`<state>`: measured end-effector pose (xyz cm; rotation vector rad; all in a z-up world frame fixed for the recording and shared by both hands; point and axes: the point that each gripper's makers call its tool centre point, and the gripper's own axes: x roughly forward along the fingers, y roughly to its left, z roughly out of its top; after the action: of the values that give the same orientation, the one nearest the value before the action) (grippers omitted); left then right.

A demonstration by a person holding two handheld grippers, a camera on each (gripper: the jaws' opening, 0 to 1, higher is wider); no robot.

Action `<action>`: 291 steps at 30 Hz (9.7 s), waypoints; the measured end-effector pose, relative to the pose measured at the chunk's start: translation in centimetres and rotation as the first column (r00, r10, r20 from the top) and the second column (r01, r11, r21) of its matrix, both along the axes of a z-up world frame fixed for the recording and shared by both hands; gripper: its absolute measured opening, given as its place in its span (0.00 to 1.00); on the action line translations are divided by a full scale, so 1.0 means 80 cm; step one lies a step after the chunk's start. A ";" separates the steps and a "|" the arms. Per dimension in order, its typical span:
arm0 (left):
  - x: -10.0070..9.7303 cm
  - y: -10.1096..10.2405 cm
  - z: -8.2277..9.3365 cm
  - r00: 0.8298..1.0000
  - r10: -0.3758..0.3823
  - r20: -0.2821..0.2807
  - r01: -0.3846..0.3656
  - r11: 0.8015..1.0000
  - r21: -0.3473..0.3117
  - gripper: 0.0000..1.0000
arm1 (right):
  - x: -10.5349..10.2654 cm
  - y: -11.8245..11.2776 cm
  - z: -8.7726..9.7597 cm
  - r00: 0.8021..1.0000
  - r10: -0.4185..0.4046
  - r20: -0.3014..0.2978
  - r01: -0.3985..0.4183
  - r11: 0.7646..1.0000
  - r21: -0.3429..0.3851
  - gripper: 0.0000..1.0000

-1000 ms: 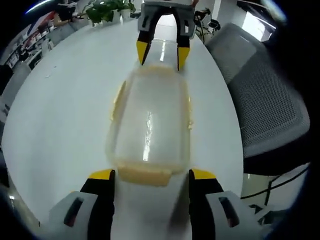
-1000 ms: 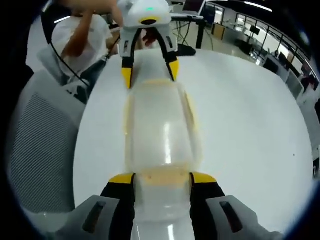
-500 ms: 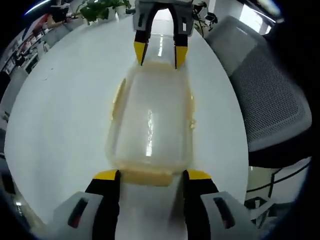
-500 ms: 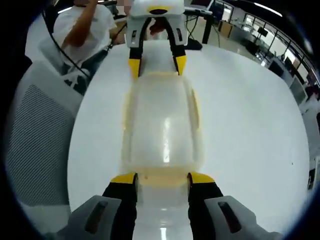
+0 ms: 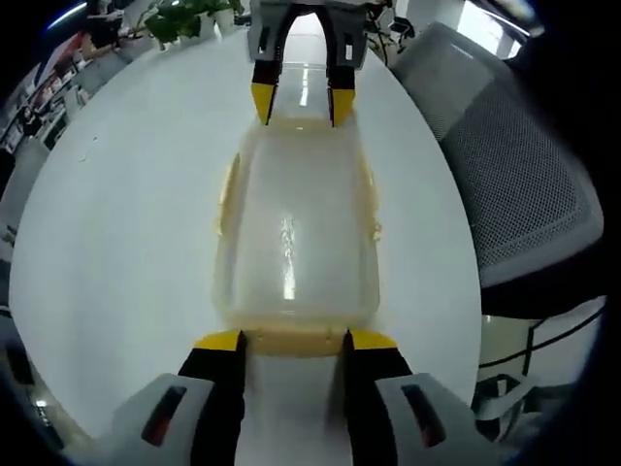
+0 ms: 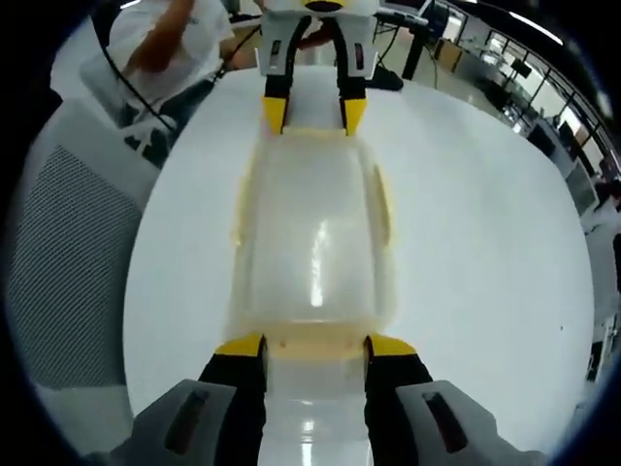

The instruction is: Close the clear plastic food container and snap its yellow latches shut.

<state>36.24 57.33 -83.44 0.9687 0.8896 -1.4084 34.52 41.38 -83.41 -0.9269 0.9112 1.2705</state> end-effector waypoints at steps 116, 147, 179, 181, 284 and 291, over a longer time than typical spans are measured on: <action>-0.005 -0.013 0.085 1.000 0.007 -0.015 -0.008 1.000 -0.029 0.38 | -0.008 -0.012 0.093 0.999 -0.039 -0.003 0.039 0.993 0.109 0.37; -0.011 -0.049 0.086 1.000 0.004 -0.027 -0.006 0.999 -0.052 0.38 | -0.013 -0.048 0.096 0.999 -0.041 -0.007 0.042 0.996 0.076 0.37; -0.014 -0.096 0.090 1.000 0.006 -0.028 -0.008 0.999 -0.049 0.38 | -0.017 -0.095 0.097 0.999 -0.044 0.000 0.044 0.997 0.066 0.37; -0.014 -0.099 0.090 1.000 0.005 -0.026 -0.006 0.999 -0.046 0.38 | -0.016 -0.099 0.096 0.999 -0.046 -0.001 0.046 0.997 0.067 0.37; -0.024 -0.261 0.080 0.999 -0.019 -0.040 0.019 1.000 -0.021 0.38 | -0.031 -0.260 0.082 0.997 -0.077 -0.007 0.077 0.995 0.063 0.37; -0.024 -0.267 0.077 0.999 -0.018 -0.036 0.018 1.000 -0.024 0.38 | -0.032 -0.267 0.080 0.997 -0.077 -0.004 0.077 0.995 0.061 0.37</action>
<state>34.29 35.96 -77.26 0.9378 0.8907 -1.4528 31.99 20.04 -77.01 -0.8358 0.8964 1.2268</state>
